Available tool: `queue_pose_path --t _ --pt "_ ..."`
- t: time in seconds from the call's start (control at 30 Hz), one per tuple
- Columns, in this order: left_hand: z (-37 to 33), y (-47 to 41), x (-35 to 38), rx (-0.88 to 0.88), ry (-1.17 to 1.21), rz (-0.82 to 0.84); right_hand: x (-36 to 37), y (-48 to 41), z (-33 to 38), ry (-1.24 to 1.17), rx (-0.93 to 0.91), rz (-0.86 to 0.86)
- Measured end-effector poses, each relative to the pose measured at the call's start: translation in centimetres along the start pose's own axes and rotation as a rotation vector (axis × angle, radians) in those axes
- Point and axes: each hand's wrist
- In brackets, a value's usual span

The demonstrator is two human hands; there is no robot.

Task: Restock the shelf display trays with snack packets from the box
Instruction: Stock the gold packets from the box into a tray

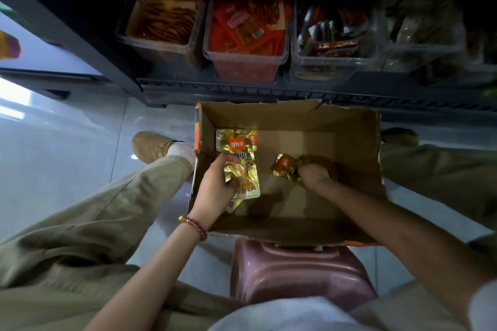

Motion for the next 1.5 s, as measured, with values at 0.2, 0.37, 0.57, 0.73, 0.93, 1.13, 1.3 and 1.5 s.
queue_pose_path --t 0.2,0.37,0.57,0.73,0.93,1.13,1.3,1.5 --pt "0.1 1.5 -0.2 -0.004 0.011 -0.027 -6.7 5.6 0.3 -1.059 0.183 0.034" --pt "-3.2 3.3 0.9 0.037 0.201 -0.002 -10.9 13.6 1.1 -1.546 -0.220 0.125" --pt "-7.5 5.0 3.7 0.279 0.242 -0.146 -12.2 17.7 1.1 -1.411 -0.289 -0.169" --pt "-10.5 6.3 3.5 0.493 0.207 -0.138 -14.6 20.2 -1.2 -1.313 -0.407 -0.316" --pt "-19.0 5.7 0.7 0.655 0.188 -0.047 -20.5 23.1 -4.0 -1.475 -0.627 -0.450" --pt "-30.9 3.4 -2.1 0.835 0.232 0.175 -28.8 26.8 -8.3 -1.541 -0.743 -0.814" --pt "-36.4 -0.6 -3.1 0.936 -0.405 -0.246 -35.8 28.9 -11.6 -1.378 -0.726 -1.330" --pt "-37.7 -5.6 -4.5 0.734 -1.015 -0.245 -42.1 26.4 -13.8 -1.280 -0.616 -1.344"
Point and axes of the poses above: each hand's wrist, its own y-axis away from the middle knuckle, its own x-axis out of the palm, z = x × y, and after that the axes turned 3 degrees about y, right-handed
